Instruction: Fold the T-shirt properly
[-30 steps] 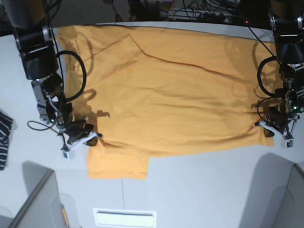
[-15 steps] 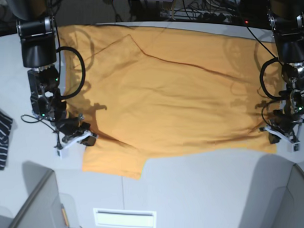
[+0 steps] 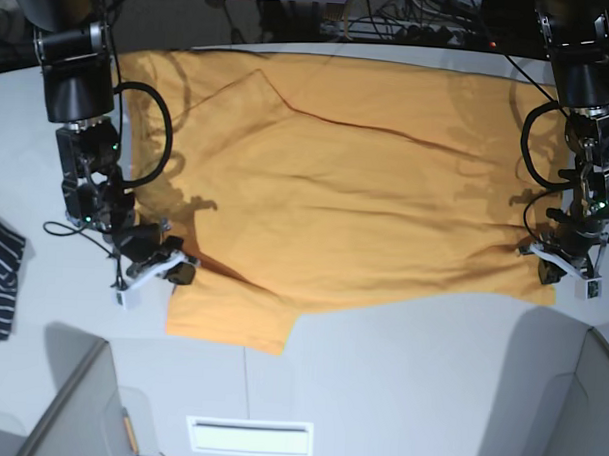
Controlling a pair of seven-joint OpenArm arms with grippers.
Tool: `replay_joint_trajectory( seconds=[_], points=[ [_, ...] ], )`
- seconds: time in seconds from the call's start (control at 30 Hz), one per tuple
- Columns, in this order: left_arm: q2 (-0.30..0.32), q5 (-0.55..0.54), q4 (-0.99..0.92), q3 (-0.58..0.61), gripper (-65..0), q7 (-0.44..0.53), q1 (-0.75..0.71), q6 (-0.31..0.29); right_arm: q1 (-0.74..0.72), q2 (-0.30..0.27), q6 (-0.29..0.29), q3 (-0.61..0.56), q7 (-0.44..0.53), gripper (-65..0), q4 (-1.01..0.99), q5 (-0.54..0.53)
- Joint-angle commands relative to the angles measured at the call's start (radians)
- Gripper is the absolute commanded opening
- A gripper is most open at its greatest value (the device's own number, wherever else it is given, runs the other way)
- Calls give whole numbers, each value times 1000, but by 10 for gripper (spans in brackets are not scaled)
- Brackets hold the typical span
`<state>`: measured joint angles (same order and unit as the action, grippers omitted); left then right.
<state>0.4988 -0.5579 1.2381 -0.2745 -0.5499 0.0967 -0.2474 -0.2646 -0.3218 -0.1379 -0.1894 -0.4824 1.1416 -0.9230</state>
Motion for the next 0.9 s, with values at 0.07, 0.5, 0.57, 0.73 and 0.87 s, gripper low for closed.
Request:
replay_joint_trajectory(
  seconds=[0.07, 0.5, 0.57, 0.73, 0.87],
  points=[
    [22, -9, 29, -10, -650, 20, 1, -3, -3, -9, -10, 9, 23, -650, 59, -15],
    [24, -9, 113, -10, -650, 20, -5, -3, 21, -26, -10, 92, 21, -650, 79, -92],
    [22, -9, 113, -9, -650, 20, -8, -3, 34, -26, -10, 92, 21, -650, 79, -92],
    [22, -9, 128, -10, -650, 20, -41, -3, 54, -30, -10, 92, 21, -650, 81, -92],
    [25, -9, 128, -10, -650, 23, -53, -3, 81, -30, -10, 94, 21, -650, 136, -94]
  ],
)
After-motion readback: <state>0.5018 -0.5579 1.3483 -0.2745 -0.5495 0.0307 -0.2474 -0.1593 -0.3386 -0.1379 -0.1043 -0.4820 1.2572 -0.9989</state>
